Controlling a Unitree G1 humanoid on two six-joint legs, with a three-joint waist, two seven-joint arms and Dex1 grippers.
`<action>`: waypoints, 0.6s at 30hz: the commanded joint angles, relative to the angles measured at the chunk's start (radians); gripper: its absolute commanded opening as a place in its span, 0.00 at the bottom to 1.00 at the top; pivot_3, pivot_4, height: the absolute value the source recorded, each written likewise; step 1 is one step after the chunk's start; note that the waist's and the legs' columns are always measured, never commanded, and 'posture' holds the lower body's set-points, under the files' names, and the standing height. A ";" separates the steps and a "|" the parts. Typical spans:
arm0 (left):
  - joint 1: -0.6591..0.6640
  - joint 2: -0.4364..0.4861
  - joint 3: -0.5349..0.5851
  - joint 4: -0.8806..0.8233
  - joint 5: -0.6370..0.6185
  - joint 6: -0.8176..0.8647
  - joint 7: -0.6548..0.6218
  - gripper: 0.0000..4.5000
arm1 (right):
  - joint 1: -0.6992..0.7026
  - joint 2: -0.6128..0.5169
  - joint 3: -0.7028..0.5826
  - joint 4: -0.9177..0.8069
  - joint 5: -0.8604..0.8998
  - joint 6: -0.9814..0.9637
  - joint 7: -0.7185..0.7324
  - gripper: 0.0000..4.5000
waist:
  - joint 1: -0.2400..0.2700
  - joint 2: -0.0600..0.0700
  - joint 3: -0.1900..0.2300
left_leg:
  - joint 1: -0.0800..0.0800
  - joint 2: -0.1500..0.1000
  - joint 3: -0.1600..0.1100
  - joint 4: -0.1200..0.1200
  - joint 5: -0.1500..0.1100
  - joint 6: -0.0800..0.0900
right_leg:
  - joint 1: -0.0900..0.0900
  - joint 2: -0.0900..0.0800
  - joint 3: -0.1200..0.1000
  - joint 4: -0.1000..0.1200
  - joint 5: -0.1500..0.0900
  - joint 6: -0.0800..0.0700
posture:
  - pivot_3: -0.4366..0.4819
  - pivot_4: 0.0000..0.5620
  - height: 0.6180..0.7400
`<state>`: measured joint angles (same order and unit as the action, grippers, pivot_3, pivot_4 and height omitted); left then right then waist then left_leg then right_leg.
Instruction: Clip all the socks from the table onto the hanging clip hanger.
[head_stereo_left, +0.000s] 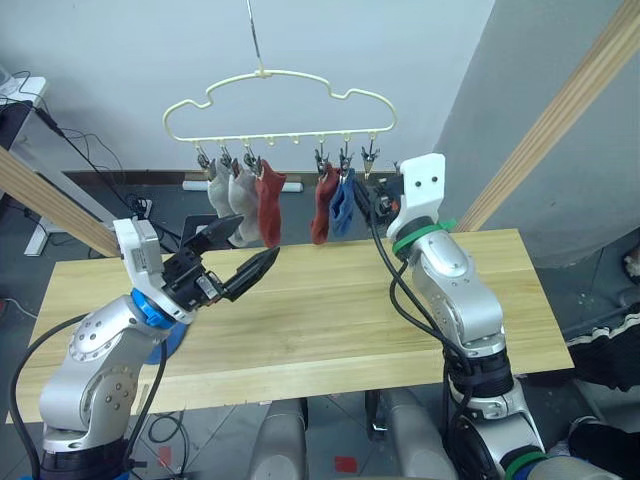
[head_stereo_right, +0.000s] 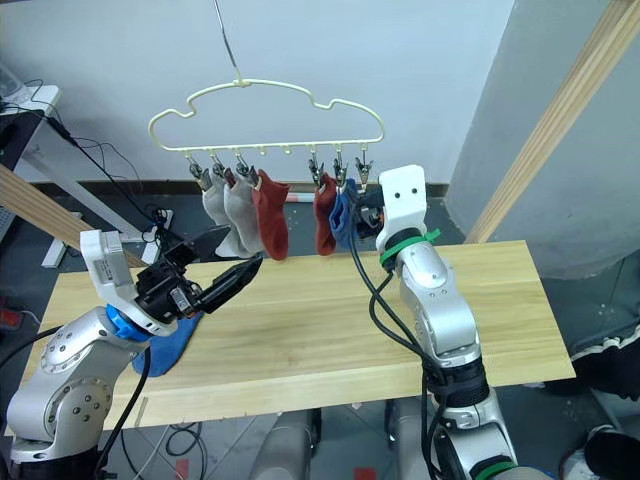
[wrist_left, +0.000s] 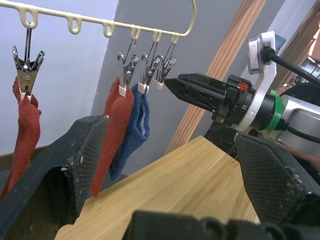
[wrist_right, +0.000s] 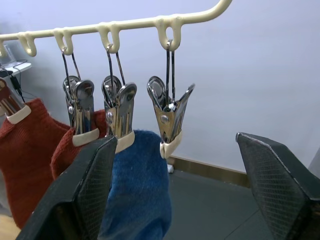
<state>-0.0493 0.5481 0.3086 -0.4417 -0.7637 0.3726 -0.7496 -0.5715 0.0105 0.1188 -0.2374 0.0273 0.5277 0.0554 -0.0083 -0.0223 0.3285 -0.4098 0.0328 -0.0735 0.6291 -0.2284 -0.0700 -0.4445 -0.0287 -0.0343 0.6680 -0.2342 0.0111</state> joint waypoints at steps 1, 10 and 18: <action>0.009 0.011 0.009 -0.051 -0.008 -0.005 0.006 1.00 | -0.027 0.009 -0.002 -0.002 -0.028 -0.035 -0.031 0.88 | 0.000 0.000 0.000 | 0.000 0.000 0.000 0.000 0.000 0.000 | 0.000 0.000 0.000 -0.001 0.000 0.000 | 0.55 0.63 1.00; 0.028 0.009 0.008 -0.059 -0.004 -0.009 0.011 1.00 | -0.079 0.024 -0.022 0.068 -0.047 -0.054 -0.065 0.88 | 0.002 0.000 0.000 | -0.005 0.000 0.000 -0.001 0.000 0.000 | -0.002 0.000 -0.001 -0.005 0.000 0.000 | 0.56 0.62 1.00; 0.032 0.005 0.002 -0.055 0.004 -0.019 0.013 1.00 | -0.109 0.046 -0.024 0.096 -0.047 -0.060 -0.071 0.88 | 0.003 0.000 0.000 | -0.005 0.000 -0.001 -0.001 0.000 0.000 | -0.002 0.000 -0.001 -0.005 0.000 0.000 | 0.56 0.62 1.00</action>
<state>-0.0230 0.5480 0.3086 -0.4621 -0.7611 0.3683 -0.7336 -0.6552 0.0475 0.0990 -0.1219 -0.0175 0.4950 -0.0073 -0.0057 -0.0222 0.3286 -0.4152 0.0329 -0.0742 0.6285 -0.2284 -0.0700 -0.4468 -0.0286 -0.0354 0.6632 -0.2340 0.0114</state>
